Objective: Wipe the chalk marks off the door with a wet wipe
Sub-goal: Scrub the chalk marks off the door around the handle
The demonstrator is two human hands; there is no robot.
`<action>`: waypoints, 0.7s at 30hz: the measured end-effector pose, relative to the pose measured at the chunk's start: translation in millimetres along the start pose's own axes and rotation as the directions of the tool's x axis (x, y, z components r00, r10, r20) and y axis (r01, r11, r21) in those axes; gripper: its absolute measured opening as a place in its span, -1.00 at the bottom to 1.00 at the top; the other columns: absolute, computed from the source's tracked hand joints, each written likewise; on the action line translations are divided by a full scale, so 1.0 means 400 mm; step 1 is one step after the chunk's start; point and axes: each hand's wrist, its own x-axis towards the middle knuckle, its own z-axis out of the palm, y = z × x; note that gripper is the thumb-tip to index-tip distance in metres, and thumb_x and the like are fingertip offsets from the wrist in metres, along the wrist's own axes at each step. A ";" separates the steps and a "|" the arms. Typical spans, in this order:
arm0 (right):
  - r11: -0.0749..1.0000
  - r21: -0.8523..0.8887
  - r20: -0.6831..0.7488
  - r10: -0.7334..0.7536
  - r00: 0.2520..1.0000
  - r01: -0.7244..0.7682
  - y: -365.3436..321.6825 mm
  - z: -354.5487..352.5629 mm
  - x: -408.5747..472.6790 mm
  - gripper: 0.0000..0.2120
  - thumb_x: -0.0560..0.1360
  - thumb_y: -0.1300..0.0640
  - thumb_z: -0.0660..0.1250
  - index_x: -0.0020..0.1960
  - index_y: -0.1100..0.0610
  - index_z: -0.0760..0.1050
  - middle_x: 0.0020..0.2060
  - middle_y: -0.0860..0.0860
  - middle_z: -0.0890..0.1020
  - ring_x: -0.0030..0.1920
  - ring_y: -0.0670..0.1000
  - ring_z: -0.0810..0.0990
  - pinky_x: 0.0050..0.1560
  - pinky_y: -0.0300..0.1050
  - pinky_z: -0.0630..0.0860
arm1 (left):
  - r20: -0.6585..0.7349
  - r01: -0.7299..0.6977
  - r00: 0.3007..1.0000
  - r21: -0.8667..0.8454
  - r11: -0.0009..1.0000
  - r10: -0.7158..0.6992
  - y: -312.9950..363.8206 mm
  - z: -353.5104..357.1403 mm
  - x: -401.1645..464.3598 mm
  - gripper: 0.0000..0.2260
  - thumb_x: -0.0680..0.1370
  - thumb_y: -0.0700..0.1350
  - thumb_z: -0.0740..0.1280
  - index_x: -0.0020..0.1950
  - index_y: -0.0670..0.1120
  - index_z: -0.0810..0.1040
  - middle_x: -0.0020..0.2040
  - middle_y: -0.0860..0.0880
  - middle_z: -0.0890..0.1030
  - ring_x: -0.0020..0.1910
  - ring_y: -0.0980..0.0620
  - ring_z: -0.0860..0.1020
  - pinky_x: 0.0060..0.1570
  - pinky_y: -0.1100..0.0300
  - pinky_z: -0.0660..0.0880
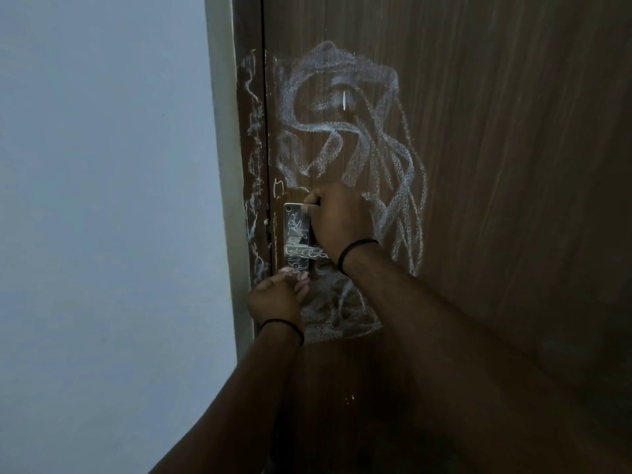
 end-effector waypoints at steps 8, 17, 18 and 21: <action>0.999 -0.029 -0.020 -0.016 1.000 0.016 -0.003 0.006 0.001 -0.83 0.52 0.16 0.39 -0.24 0.04 0.62 -0.32 -0.01 0.66 -0.29 0.00 0.61 -0.20 -0.03 0.63 | 0.104 0.122 0.987 -0.017 0.992 -0.119 0.005 0.006 0.005 -0.82 0.58 -0.38 0.24 -0.21 -0.27 0.54 -0.38 -0.18 0.64 -0.51 0.02 0.62 -0.46 0.24 0.59; 0.997 -0.060 -0.002 -0.040 0.999 0.040 -0.002 -0.003 -0.001 -0.86 0.53 0.14 0.39 -0.20 0.06 0.65 -0.31 0.04 0.67 -0.29 0.04 0.63 -0.19 0.00 0.64 | 0.093 0.123 0.989 -0.090 0.988 -0.115 -0.029 0.038 -0.004 -0.85 0.60 -0.38 0.21 -0.12 -0.30 0.54 -0.25 -0.19 0.66 -0.34 -0.05 0.66 -0.25 0.15 0.63; 0.997 -0.064 -0.007 -0.045 0.999 0.044 -0.002 -0.001 -0.001 -0.87 0.53 0.14 0.40 -0.19 0.06 0.66 -0.31 0.04 0.68 -0.29 0.04 0.63 -0.20 0.00 0.64 | 0.092 0.133 0.988 -0.120 0.984 -0.123 -0.025 0.033 0.001 -0.86 0.61 -0.37 0.19 -0.06 -0.33 0.53 -0.14 -0.23 0.62 -0.25 -0.10 0.64 -0.13 0.10 0.60; 0.994 -0.098 -0.005 -0.058 0.998 0.057 -0.001 0.006 0.005 -0.90 0.53 0.19 0.38 -0.13 0.07 0.66 -0.26 0.05 0.69 -0.24 0.05 0.65 -0.18 0.00 0.64 | 0.002 0.076 0.997 -0.201 0.977 -0.077 -0.020 0.018 0.017 -0.85 0.62 -0.35 0.15 -0.02 -0.35 0.51 -0.10 -0.30 0.58 -0.22 -0.14 0.61 -0.26 0.14 0.62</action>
